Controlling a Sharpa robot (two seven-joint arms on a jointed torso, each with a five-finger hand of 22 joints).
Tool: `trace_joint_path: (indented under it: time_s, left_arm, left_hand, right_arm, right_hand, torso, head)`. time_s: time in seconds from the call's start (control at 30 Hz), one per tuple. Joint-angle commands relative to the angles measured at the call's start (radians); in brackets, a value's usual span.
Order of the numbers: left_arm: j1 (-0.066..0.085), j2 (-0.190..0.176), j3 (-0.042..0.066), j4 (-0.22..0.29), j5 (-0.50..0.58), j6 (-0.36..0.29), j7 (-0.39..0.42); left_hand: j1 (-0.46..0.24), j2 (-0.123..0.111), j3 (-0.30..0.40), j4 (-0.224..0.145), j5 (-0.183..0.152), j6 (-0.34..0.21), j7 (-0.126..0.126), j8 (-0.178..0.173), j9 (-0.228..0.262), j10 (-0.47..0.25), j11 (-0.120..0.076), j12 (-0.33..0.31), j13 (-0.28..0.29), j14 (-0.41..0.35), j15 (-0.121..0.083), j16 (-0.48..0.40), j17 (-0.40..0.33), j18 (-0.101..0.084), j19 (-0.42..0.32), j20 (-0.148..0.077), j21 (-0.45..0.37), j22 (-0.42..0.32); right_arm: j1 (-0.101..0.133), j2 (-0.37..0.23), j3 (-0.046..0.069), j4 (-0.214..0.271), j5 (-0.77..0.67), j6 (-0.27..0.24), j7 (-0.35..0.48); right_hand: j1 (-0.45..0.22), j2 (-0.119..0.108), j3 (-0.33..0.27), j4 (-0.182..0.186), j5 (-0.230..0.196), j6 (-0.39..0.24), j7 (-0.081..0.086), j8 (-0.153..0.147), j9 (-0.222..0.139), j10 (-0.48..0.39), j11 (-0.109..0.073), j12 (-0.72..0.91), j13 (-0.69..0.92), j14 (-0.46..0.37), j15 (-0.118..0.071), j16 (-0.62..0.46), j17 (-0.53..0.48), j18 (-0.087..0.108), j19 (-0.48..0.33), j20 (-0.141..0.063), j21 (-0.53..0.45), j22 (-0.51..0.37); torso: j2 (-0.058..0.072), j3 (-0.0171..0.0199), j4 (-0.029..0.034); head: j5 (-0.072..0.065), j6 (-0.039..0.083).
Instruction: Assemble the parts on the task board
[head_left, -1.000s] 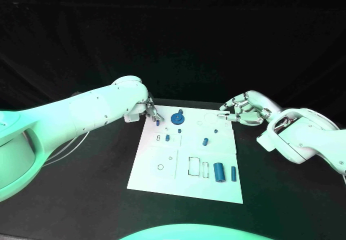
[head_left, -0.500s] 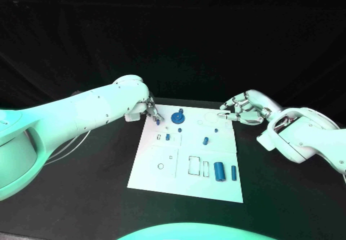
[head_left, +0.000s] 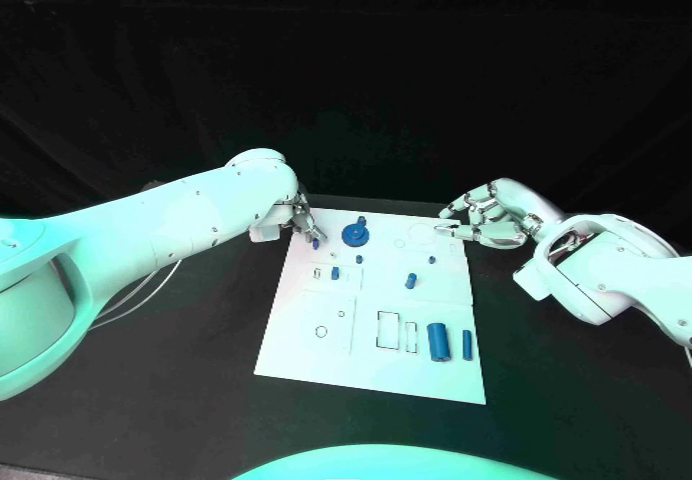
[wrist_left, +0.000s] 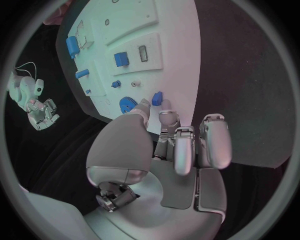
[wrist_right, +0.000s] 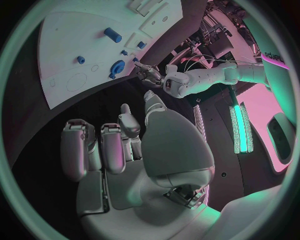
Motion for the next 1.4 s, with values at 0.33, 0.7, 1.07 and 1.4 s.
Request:
trace_joint_path:
  time_s: [0.33,0.7,1.07,1.4]
  left_arm:
    - [0.0,0.006,0.0,-0.003,0.007,0.027,0.007]
    - [-0.002,0.01,0.0,-0.008,0.015,0.029,0.014]
    - [-0.003,-0.012,0.0,0.009,0.09,-0.019,0.019]
    - [-0.001,-0.104,0.005,0.138,0.162,-0.099,0.005]
  left_hand:
    - [0.057,0.028,0.021,-0.03,0.003,0.011,-0.002,-0.009,-0.011,0.002,-0.003,0.003,0.0,0.107,0.003,0.003,0.263,-0.006,0.001,0.005,-0.003,0.003]
    - [0.129,0.052,0.075,-0.075,0.004,0.016,-0.006,-0.021,-0.028,-0.001,-0.008,-0.006,-0.007,0.107,-0.001,0.003,0.263,-0.006,0.002,0.002,-0.001,0.006]
    - [0.161,0.06,0.139,-0.103,0.004,0.021,-0.01,-0.026,-0.039,0.005,-0.011,-0.008,-0.006,0.107,-0.003,0.003,0.263,-0.007,0.003,0.0,0.0,0.009]
    - [0.144,0.054,0.16,-0.097,0.004,0.028,-0.011,-0.024,-0.042,0.015,-0.012,-0.003,-0.002,0.107,-0.005,0.003,0.263,-0.007,0.004,0.0,0.001,0.01]
  right_arm:
    - [-0.001,0.001,0.0,0.0,-0.007,0.012,0.008]
    - [-0.001,0.002,0.0,0.0,-0.006,0.012,0.009]
    - [-0.001,0.002,0.0,-0.001,-0.006,0.013,0.008]
    - [-0.001,-0.002,0.0,0.001,-0.006,0.015,0.006]
  right_hand:
    - [0.003,0.009,-0.004,0.0,0.003,-0.008,-0.002,0.006,0.002,-0.002,-0.002,-0.003,0.0,0.05,-0.005,-0.004,0.028,0.013,-0.005,0.001,-0.004,0.13]
    - [0.003,0.009,-0.004,0.0,0.003,-0.008,-0.002,0.006,0.002,-0.002,-0.002,-0.003,0.0,0.05,-0.005,-0.004,0.028,0.013,-0.005,0.001,-0.004,0.13]
    - [0.005,0.011,-0.005,0.0,0.005,-0.008,-0.002,0.007,0.003,-0.001,-0.002,-0.001,0.002,0.05,-0.005,-0.004,0.028,0.013,-0.005,0.001,-0.004,0.13]
    - [0.005,0.011,-0.005,0.0,0.005,-0.008,-0.002,0.007,0.003,-0.001,-0.002,-0.001,0.002,0.05,-0.005,-0.004,0.028,0.013,-0.005,0.001,-0.004,0.13]
  torso:
    - [0.0,0.0004,0.0004]
    - [0.0,0.0003,0.0005]
    - [-0.001,0.0006,0.0008]
    - [-0.004,0.0043,0.0042]
  head:
    - [-0.001,0.0]
    - [-0.001,-0.001]
    - [-0.002,0.0]
    - [0.0,-0.001]
